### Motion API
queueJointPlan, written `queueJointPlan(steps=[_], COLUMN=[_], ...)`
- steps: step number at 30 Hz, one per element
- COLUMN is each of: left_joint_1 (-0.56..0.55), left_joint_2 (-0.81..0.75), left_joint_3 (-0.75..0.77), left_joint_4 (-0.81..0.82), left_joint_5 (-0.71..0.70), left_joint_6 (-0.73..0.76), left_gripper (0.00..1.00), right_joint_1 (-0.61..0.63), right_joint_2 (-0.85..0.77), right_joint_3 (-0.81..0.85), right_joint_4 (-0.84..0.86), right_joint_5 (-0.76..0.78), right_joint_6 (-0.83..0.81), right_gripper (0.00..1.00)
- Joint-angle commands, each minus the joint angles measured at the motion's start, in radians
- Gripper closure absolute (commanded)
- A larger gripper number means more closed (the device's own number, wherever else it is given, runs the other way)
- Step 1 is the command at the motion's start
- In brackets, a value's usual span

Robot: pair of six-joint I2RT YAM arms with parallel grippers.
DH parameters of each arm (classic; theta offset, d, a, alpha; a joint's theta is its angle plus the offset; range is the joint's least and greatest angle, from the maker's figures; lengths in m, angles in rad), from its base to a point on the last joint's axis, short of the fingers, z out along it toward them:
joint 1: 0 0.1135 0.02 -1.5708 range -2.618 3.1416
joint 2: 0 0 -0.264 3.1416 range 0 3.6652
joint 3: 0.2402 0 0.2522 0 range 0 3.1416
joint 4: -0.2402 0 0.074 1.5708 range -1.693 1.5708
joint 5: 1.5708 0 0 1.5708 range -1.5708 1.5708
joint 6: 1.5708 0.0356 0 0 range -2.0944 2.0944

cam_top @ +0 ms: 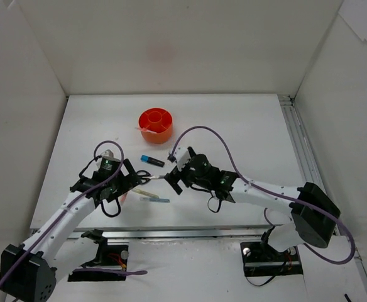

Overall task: Sort the stationery into containers
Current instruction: Pick up the pen from the center of the board.

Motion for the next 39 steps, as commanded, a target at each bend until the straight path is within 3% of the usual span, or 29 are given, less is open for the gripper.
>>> queueJointPlan(steps=[1, 4, 9, 15, 19, 28, 39], left_joint_1=[-0.031, -0.042, -0.065, -0.12, -0.157, -0.212, -0.221], left_joint_2=[0.054, 0.091, 0.174, 0.287, 0.355, 0.439, 0.577], left_joint_3=[0.062, 0.068, 0.102, 0.142, 0.18, 0.159, 0.212], left_joint_4=[-0.015, -0.015, -0.017, -0.028, -0.121, 0.0, 0.006], left_joint_5=[-0.125, -0.154, -0.186, -0.216, -0.263, -0.283, -0.269], left_joint_6=[-0.136, -0.197, -0.258, -0.335, -0.48, -0.548, -0.559], left_gripper=[0.0, 0.05, 0.08, 0.12, 0.13, 0.21, 0.53], right_joint_1=[-0.009, -0.006, -0.006, -0.007, -0.004, -0.007, -0.007], right_joint_2=[-0.17, -0.294, -0.465, -0.569, -0.588, -0.601, -0.612], right_joint_3=[-0.059, -0.108, -0.176, -0.247, -0.253, -0.256, -0.267], right_joint_4=[0.021, -0.063, -0.246, -0.292, -0.327, -0.361, -0.363], right_joint_5=[0.421, 0.652, 0.858, 0.889, 0.907, 0.892, 0.88], right_joint_6=[0.111, 0.23, 0.413, 0.464, 0.474, 0.47, 0.479], right_gripper=[0.02, 0.02, 0.02, 0.02, 0.02, 0.02, 0.02])
